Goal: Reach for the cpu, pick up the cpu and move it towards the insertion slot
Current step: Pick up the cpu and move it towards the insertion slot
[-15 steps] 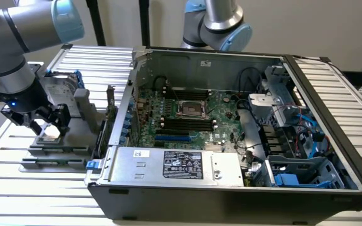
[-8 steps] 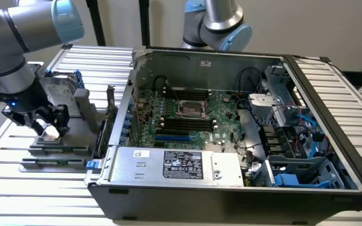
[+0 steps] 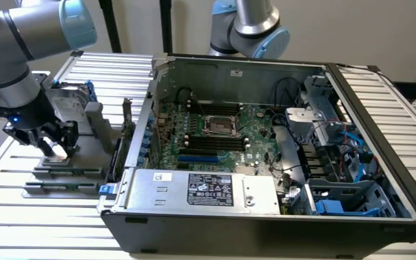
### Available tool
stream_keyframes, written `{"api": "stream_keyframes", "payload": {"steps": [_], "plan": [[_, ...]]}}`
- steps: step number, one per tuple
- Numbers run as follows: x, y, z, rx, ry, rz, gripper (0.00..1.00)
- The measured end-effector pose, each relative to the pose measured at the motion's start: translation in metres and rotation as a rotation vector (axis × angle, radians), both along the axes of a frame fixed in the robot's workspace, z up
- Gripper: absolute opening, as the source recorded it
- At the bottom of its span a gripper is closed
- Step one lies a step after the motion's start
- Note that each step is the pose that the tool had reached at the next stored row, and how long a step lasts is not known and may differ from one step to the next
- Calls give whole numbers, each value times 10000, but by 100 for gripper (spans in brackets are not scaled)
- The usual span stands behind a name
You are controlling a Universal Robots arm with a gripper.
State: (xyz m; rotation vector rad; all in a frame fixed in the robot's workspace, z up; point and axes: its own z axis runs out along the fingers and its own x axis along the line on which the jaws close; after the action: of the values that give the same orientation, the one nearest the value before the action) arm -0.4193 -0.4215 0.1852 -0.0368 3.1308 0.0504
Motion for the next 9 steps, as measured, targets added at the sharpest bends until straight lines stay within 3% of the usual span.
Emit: {"api": "stream_keyframes", "payload": {"steps": [1, 5, 9], "plan": [[0, 0, 0, 1, -1, -1, 55], [0, 1, 38, 1, 2, -1, 55], [8, 0, 179, 1, 16, -1, 55]]}}
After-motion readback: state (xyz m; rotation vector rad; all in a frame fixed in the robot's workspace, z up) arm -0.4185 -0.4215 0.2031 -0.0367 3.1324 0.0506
